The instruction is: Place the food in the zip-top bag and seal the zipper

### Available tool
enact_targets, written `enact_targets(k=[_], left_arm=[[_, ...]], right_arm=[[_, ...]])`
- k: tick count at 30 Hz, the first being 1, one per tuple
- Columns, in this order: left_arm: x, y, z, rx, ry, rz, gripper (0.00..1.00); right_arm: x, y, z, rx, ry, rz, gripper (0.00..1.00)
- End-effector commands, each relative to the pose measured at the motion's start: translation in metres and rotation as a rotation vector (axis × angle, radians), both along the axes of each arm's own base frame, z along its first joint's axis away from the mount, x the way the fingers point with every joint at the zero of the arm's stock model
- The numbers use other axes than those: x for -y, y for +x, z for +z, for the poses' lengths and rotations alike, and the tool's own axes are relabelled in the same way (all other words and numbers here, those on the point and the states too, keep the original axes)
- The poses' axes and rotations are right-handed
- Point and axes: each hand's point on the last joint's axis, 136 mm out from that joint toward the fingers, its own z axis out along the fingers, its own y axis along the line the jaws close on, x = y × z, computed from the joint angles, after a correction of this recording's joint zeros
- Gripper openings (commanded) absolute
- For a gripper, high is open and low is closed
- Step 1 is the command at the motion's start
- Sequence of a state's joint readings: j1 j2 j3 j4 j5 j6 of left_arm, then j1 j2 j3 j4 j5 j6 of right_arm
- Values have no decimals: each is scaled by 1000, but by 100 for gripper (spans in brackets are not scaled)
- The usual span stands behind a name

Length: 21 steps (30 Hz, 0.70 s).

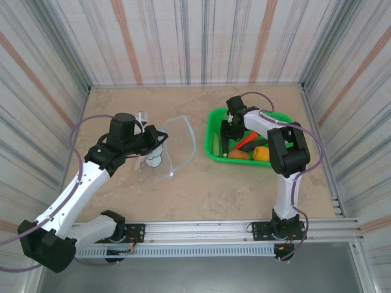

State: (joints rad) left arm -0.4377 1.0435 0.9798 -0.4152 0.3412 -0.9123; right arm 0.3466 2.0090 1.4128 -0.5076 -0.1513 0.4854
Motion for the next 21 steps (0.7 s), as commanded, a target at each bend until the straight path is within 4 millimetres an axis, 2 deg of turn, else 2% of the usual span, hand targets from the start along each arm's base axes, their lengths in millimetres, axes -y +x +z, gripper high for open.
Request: enact_targets(k=[1, 9, 12, 18, 21], left_arm=[[4, 1, 16, 46, -14, -24, 0], [7, 5, 17, 34, -40, -16, 0], [8, 5, 17, 26, -50, -14, 0], [10, 7, 15, 14, -70, -3, 0], [14, 10, 12, -6, -97, -1, 0]], right_arm=[[9, -4, 30, 66, 15, -33, 23], [14, -13, 120, 294, 109, -65, 25], [13, -18, 161, 409, 175, -70, 26], [-11, -34, 238, 597, 443, -30, 26], [-29, -47, 274, 687, 534, 22, 26]])
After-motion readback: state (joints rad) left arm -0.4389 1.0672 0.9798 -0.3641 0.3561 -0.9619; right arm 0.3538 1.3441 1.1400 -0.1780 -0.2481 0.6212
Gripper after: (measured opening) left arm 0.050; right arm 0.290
